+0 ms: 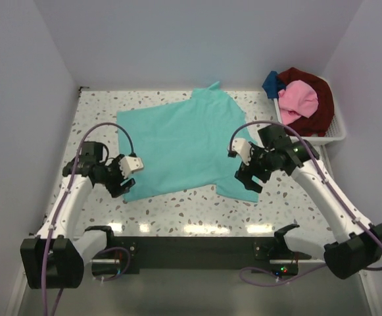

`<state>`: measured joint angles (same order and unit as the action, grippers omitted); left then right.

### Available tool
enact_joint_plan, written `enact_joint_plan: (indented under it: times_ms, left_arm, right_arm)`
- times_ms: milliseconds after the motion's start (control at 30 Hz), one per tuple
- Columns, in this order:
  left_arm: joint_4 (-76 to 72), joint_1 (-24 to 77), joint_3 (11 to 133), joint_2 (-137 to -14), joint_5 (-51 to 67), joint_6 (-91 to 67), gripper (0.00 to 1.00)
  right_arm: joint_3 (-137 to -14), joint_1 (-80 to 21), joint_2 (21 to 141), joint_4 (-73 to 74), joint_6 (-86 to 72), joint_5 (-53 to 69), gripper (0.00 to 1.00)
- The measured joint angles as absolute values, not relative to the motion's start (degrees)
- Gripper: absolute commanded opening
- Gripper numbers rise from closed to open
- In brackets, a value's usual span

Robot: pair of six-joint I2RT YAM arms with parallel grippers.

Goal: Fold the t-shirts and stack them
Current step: Flatten the tshirt out

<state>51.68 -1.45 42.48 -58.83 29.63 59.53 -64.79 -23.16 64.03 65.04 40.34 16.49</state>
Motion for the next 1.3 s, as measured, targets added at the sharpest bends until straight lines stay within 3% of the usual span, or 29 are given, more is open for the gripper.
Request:
enact_joint_plan:
  times_ms: [133,433,567,767,967,1033,1167,1300]
  left_arm:
    - [48.23,-1.5,46.04,-64.95,28.47,52.6,0.67]
    - [38.74,-1.34,53.43,-82.56,23.77,38.89,0.61]
    - [35.86,-0.93,54.28,-88.84,21.15,35.92,0.56]
    - [34.15,-0.69,54.28,-94.61,15.57,33.63,0.38]
    - [33.47,-0.69,54.22,-94.7,10.48,33.58,0.26]
    - [33.78,-0.73,53.47,-93.91,8.86,33.78,0.25]
    - [36.42,-1.06,51.16,-91.24,6.11,35.68,0.3]
    - [40.51,-1.45,51.22,-88.73,5.48,37.17,0.37]
  right_arm:
    - [-67.96,-23.14,74.0,60.66,35.11,13.93,0.64]
    - [-70.24,-22.94,97.19,51.0,29.54,2.76,0.45]
    - [-70.22,-22.92,100.2,48.71,28.99,-0.45,0.42]
    - [-66.24,-23.75,100.62,46.22,28.93,-2.61,0.41]
    - [-60.2,-30.09,100.44,47.7,27.7,-2.17,0.39]
    - [-59.42,-32.88,99.72,48.93,27.18,-1.48,0.32]
    - [-59.86,-36.93,98.87,54.19,27.14,3.27,0.34]
    - [-68.49,-37.52,98.83,64.1,28.36,11.38,0.37]
